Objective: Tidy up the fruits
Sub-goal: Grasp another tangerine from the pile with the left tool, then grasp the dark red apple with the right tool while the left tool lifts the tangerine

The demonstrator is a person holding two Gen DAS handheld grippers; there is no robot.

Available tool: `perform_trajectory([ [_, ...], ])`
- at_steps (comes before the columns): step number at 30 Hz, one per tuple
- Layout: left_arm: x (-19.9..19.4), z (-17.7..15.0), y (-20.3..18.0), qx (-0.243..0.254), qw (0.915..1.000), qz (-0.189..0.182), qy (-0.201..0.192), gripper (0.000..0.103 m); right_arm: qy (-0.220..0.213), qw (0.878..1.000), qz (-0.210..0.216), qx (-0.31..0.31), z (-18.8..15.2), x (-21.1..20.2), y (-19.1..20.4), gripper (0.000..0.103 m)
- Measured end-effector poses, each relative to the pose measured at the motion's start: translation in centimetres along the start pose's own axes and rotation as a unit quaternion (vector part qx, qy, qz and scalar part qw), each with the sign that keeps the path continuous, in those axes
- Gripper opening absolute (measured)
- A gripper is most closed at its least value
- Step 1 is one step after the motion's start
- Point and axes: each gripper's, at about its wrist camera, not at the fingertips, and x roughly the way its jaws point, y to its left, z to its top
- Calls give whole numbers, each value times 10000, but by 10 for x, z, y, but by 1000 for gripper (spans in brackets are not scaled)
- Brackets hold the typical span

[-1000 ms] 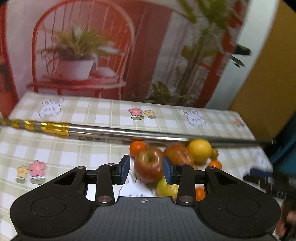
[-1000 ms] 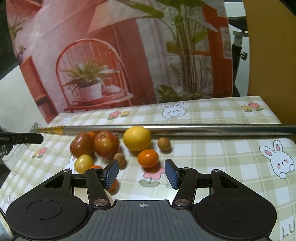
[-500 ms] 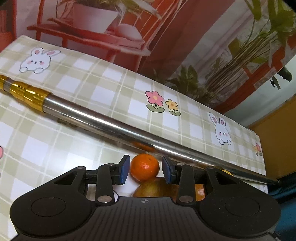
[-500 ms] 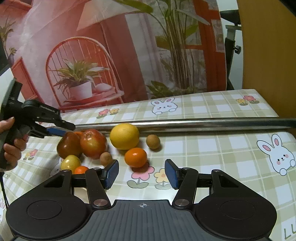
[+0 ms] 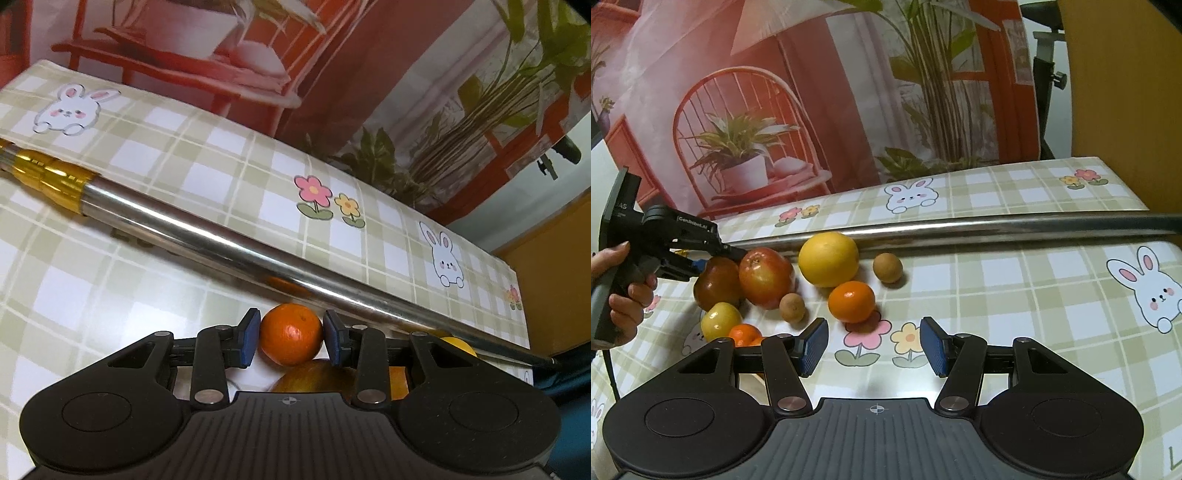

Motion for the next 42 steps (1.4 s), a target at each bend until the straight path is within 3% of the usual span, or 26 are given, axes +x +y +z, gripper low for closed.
perform_trajectory([
  [12,-62,-12,26,-90,9982,-109,-581,39,82,9987,220,-444,11,-4,35,52],
  [19,-98,-33,57,-178,9964,-96,-820,39,237,9909,446,-1245,24,-2,81,52],
  [24,-125,-50,79,-34,9942,180,-1063,39,329,9788,698,-1897,32,8,125,52],
  [30,-158,-74,91,401,9884,435,-1397,39,354,9638,1079,-2413,42,37,181,52],
  [34,-174,-89,94,622,9848,467,-1551,39,569,9584,1020,-2606,47,75,211,52],
  [42,-183,-102,98,651,9820,343,-1737,39,915,9718,591,-2092,60,139,228,59],
])
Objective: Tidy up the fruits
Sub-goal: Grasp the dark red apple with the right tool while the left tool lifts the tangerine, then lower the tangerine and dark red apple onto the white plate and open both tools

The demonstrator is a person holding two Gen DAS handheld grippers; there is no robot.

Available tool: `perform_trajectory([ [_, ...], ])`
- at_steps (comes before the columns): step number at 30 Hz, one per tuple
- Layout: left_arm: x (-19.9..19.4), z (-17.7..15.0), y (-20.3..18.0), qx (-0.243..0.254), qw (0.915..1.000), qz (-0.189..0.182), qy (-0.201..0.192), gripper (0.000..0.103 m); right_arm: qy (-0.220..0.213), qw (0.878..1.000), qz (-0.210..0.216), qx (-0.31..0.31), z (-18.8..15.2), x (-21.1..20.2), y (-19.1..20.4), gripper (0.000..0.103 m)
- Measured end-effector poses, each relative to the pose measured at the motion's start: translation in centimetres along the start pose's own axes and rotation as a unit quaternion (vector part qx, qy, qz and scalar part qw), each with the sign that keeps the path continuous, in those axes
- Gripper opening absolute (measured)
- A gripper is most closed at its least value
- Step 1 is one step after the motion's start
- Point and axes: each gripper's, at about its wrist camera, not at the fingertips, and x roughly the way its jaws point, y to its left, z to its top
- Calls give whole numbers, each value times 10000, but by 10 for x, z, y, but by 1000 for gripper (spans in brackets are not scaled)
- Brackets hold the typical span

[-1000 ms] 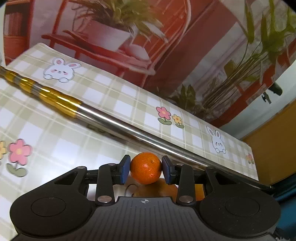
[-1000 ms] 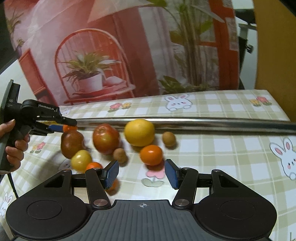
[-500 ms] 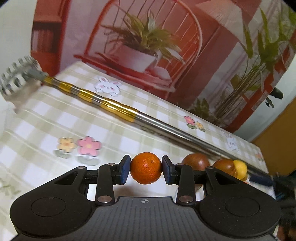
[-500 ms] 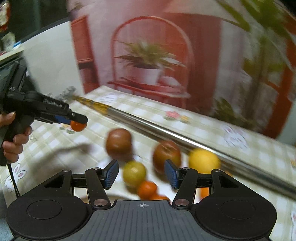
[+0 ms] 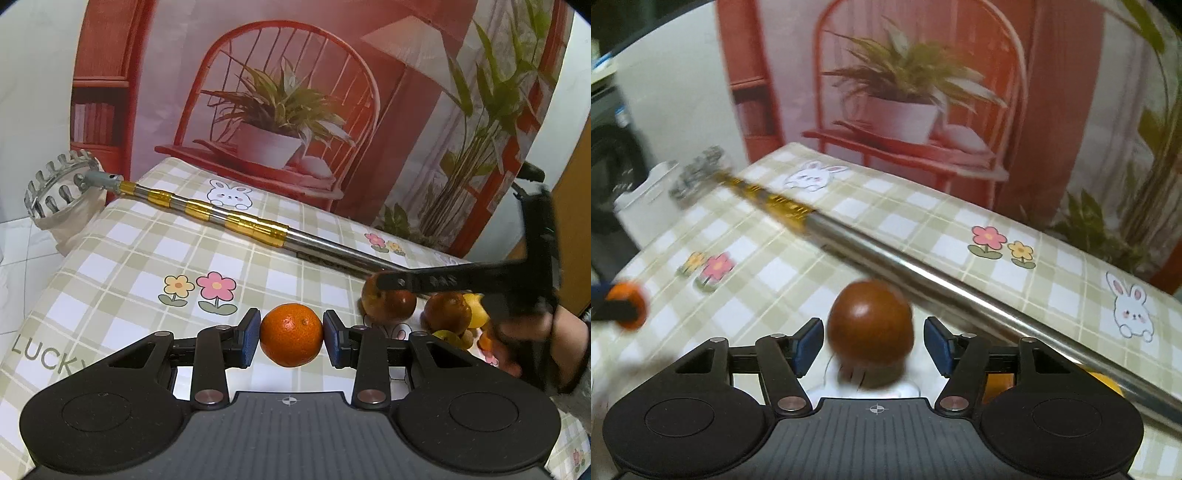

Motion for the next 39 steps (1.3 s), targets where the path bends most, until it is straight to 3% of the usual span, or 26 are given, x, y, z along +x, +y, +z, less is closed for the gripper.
perform_trajectory([
  [3,-3,-4,4,-78,10000,-52,-9,39,49,9995,-36,305,12,16,-6,59],
  [8,-2,-9,6,-83,9999,-51,24,39,544,9968,-105,571,20,38,-7,54],
  [17,-4,-15,-6,-5,9997,-191,139,39,717,9942,-97,793,8,32,-4,52],
  [22,-6,-17,-23,242,9988,-347,263,39,429,9940,204,989,-7,2,-9,52],
  [29,2,-27,-67,842,9921,-751,545,39,-243,9907,650,1171,-37,-75,-25,52],
  [34,20,-38,-105,1285,9825,-1079,812,39,-692,9889,465,1229,-77,-127,-43,52],
  [39,42,-48,-135,1624,9728,-1253,1081,39,-1020,9787,349,1745,-118,-161,-68,52],
])
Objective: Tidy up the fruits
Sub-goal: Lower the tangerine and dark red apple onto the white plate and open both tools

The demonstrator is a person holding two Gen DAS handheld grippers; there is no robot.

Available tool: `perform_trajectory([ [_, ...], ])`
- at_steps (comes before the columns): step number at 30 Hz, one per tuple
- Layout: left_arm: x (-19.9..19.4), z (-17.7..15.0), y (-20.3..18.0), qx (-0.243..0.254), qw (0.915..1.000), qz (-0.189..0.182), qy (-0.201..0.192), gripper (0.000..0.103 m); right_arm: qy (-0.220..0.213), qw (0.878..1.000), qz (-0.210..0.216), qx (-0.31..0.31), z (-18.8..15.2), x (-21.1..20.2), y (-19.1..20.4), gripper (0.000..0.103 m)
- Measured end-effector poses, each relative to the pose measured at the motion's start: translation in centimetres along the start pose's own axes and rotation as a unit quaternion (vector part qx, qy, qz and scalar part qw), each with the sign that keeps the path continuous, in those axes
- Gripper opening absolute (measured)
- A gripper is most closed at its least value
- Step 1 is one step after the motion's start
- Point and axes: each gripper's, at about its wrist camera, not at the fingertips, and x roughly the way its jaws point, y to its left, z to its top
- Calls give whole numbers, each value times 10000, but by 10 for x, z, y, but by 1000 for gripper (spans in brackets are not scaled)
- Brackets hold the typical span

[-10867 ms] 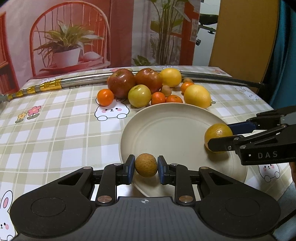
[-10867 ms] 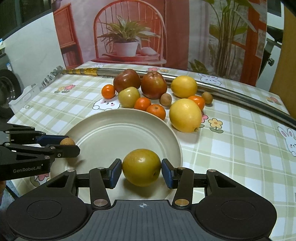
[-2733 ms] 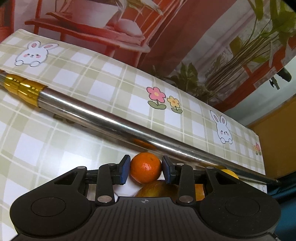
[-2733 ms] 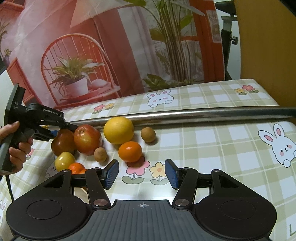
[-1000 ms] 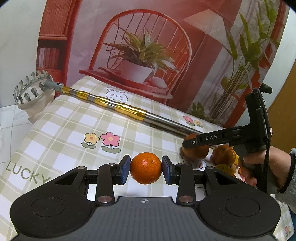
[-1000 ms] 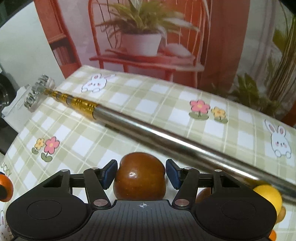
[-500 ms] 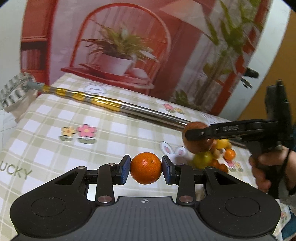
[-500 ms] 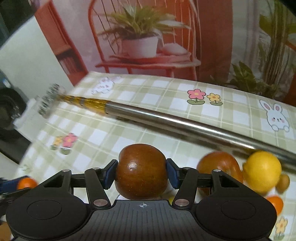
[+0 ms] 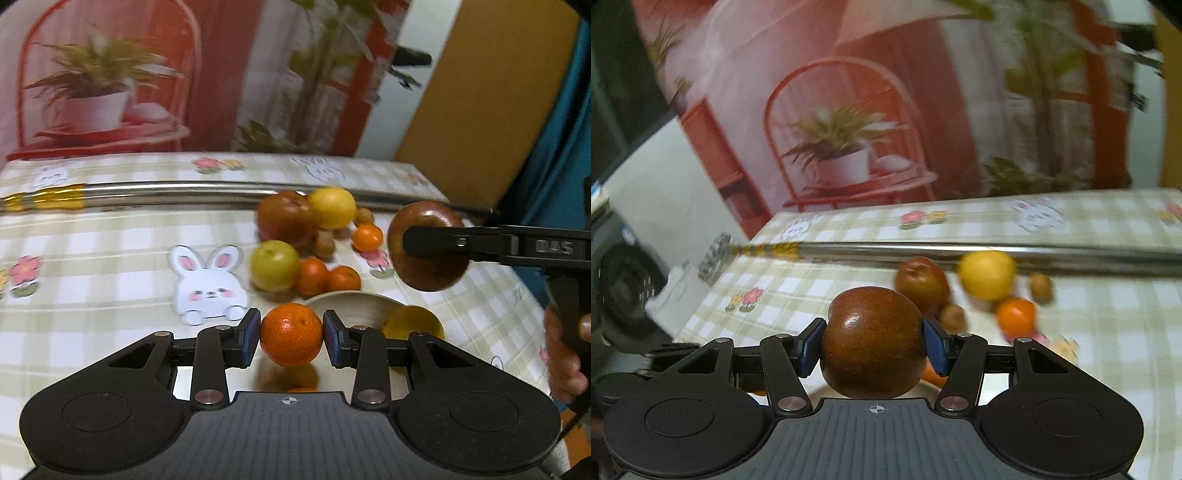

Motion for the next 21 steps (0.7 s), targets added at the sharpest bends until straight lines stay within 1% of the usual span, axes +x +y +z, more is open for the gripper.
perform_trajectory([
  [5,27,-1,-17,316,9988,66,355,39,-216,9992,-77,328,-19,-24,-24,52],
  [11,46,-2,-27,512,9970,232,539,39,-374,9976,-65,576,-34,-35,-39,52],
  [17,50,0,-36,626,9960,359,520,39,-470,9959,-74,768,-43,-42,-53,52],
  [19,49,1,-36,602,9962,364,512,39,-488,9957,-78,788,-45,-44,-55,52],
  [21,43,1,-35,542,9971,303,449,42,-494,9957,-108,772,-47,-45,-55,52],
])
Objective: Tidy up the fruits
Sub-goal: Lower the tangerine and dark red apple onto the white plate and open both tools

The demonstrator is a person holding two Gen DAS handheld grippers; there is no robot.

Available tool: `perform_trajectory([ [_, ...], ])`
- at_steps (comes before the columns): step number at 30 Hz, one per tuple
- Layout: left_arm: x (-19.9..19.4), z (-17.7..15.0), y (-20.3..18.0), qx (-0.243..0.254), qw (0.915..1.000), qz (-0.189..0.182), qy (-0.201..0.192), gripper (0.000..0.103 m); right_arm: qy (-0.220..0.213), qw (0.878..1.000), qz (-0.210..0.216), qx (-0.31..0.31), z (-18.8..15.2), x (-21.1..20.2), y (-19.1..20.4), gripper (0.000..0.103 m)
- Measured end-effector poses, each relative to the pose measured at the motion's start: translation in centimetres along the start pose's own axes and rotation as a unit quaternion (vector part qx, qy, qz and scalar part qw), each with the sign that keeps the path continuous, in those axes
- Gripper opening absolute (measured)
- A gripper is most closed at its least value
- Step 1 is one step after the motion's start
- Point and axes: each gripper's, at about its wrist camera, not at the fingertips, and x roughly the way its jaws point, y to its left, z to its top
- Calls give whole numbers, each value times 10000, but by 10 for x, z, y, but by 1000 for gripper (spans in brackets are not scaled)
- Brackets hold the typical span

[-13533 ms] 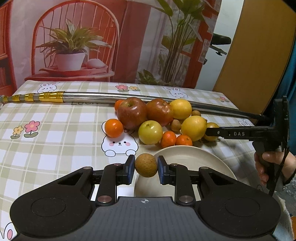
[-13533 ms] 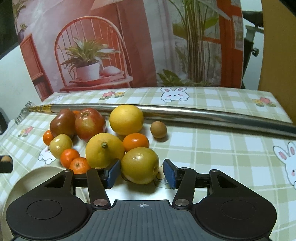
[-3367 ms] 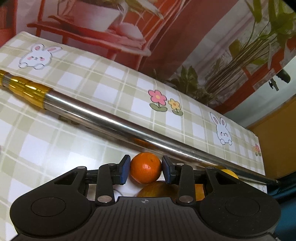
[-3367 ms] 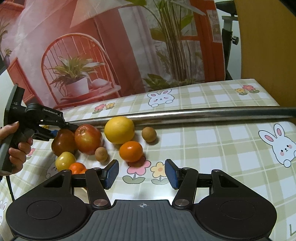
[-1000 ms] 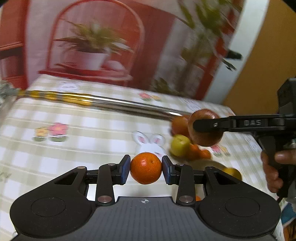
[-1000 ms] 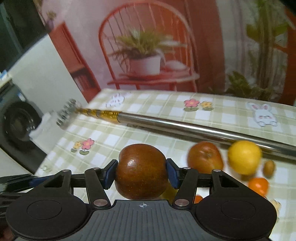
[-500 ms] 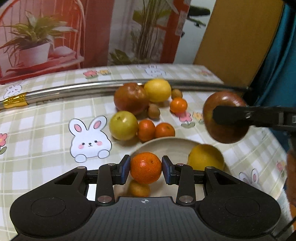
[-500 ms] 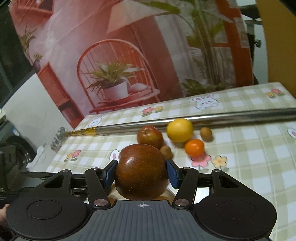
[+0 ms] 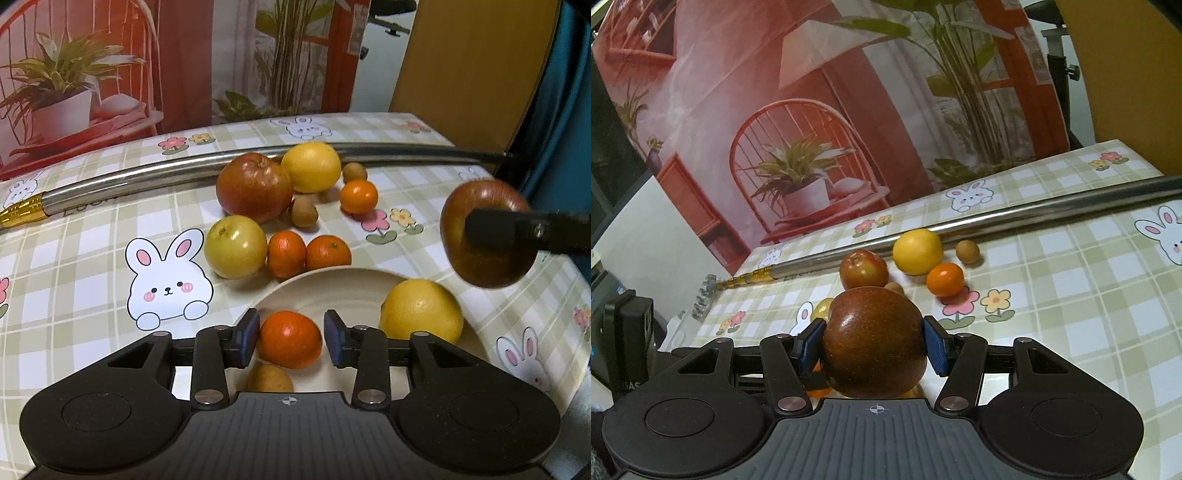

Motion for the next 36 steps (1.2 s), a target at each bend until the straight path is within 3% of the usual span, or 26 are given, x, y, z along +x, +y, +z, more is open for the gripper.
perform_trajectory([
  [2,-6,0,2,-93,9999,-19,-72,52,-3,10000,-25,-11,-2,-1,0,52],
  [7,-35,-2,9,-369,9983,199,-404,59,-19,10000,8,10,-6,-2,2,52],
  [11,-57,-11,18,-794,9944,492,-501,72,36,9999,42,-119,-11,-1,12,52],
  [17,-90,-29,25,-1133,9861,924,-796,86,262,9969,116,-733,-21,8,48,52],
  [21,-103,-34,35,-1221,9829,1063,-875,88,467,9934,133,-1040,-29,16,69,52],
  [36,-118,-57,53,-1817,9721,881,-1189,89,997,9762,-372,-1888,-58,43,104,52],
])
